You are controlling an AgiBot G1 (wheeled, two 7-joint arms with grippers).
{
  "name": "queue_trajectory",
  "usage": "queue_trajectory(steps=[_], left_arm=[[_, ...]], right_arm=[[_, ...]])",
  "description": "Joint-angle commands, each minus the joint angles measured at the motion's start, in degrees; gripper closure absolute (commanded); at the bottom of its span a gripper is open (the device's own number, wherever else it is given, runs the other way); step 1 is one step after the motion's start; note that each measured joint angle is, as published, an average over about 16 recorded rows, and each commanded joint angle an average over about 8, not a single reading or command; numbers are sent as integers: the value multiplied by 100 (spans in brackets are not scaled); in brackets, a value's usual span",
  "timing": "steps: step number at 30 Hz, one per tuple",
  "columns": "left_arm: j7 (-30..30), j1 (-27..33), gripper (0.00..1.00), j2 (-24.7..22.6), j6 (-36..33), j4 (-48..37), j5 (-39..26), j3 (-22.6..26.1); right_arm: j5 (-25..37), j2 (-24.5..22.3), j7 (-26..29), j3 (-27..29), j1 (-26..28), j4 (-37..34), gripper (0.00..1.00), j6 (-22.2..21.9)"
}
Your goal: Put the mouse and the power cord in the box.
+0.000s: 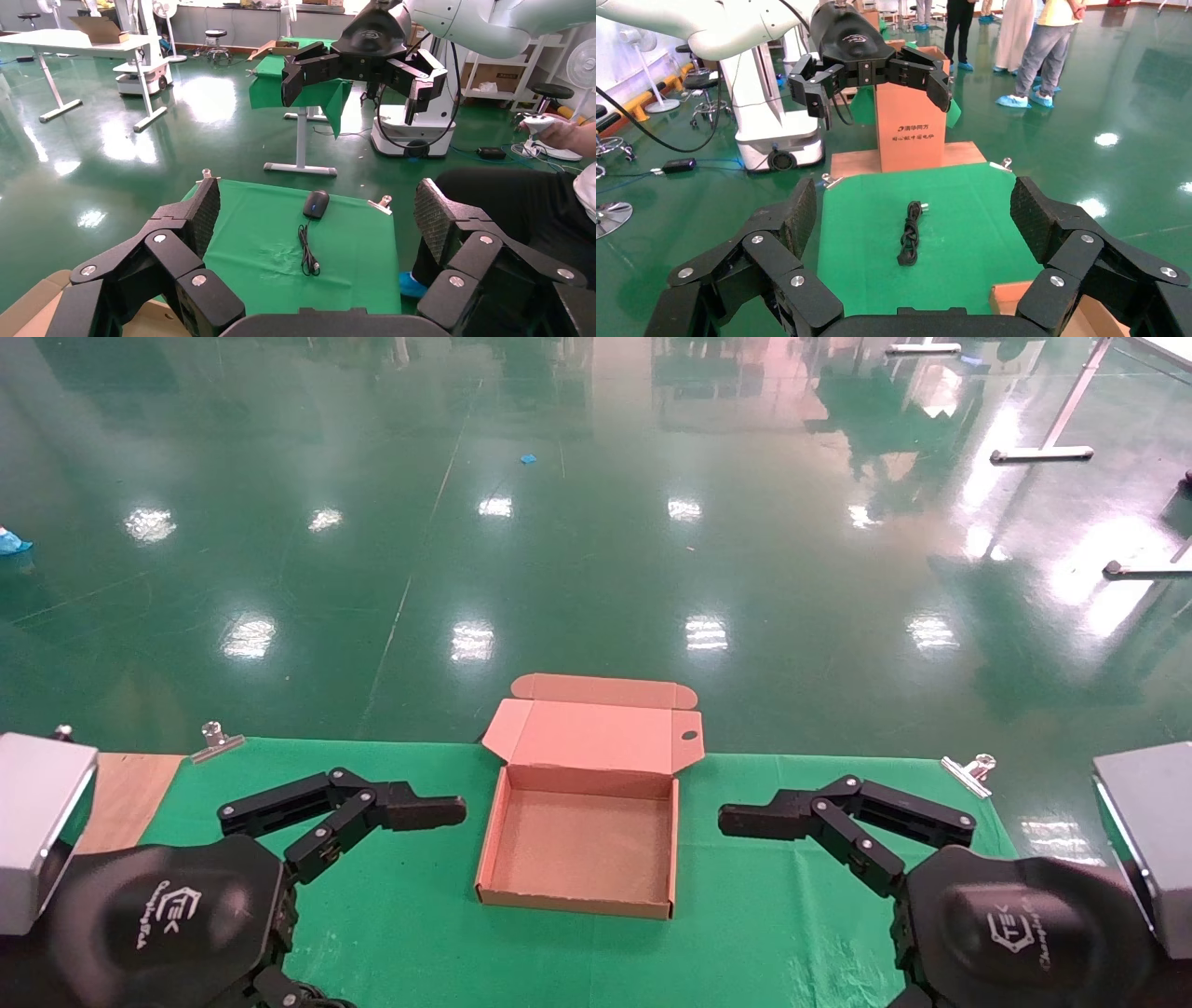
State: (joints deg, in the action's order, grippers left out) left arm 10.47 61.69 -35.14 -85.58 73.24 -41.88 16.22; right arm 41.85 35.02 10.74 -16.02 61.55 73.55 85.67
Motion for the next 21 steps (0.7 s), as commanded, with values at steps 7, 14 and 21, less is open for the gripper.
queue_trajectory(steps=[7,14,21], left_arm=[[0,0,0,0,0,0,0,0],[0,0,0,0,0,0,0,0],[0,0,0,0,0,0,0,0]], right_arm=[[0,0,0,0,0,0,0,0],[0,0,0,0,0,0,0,0],[0,0,0,0,0,0,0,0]])
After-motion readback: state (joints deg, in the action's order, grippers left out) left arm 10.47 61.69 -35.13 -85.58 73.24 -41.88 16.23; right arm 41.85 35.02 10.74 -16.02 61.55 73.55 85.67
